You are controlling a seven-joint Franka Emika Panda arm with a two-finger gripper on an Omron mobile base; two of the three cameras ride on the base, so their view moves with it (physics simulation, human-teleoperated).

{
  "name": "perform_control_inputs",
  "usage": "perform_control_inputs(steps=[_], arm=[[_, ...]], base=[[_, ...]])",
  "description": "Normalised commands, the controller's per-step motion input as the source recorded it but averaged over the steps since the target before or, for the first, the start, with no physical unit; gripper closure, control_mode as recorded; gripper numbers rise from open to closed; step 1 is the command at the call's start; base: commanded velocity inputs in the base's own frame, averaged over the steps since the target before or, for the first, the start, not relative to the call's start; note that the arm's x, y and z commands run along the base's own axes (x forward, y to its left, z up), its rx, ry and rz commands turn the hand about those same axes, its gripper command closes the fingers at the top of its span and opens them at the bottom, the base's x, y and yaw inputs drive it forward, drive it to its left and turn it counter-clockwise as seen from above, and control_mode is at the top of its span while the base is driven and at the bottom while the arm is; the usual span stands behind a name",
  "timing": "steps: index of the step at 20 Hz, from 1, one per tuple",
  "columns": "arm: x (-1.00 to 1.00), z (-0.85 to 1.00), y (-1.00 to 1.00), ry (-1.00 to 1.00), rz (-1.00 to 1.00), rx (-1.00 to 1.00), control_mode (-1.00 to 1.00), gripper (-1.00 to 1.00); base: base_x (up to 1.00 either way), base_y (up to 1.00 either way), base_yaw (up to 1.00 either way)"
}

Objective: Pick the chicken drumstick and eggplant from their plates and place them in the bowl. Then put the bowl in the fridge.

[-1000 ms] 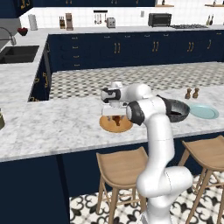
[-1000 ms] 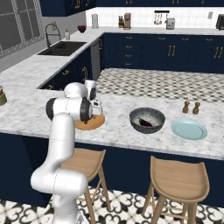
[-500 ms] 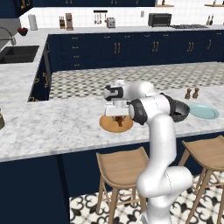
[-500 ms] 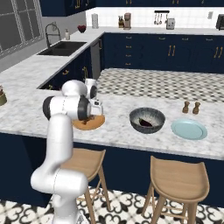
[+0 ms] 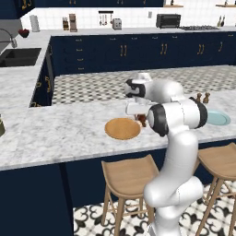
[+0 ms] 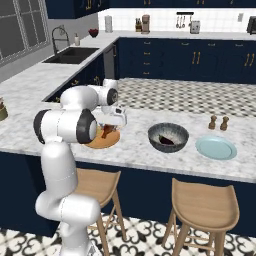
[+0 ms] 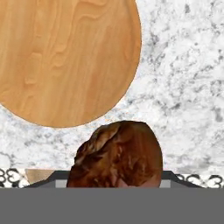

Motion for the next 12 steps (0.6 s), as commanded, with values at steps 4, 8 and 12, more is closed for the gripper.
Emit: perform_control_inputs(steps=[4, 8, 12], arm=[[-0.01, 0.50, -0.95, -0.01, 0.00, -0.08, -1.00, 1.00], [0.00, 0.46, -0.92, 0.00, 0.00, -0.11, -1.00, 1.00], [0.00, 0.26, -0.93, 0.00, 0.00, -0.10, -1.00, 1.00]], base=[[0.00, 0.00, 0.00], [0.00, 0.00, 0.00], [0.00, 0.00, 0.00]])
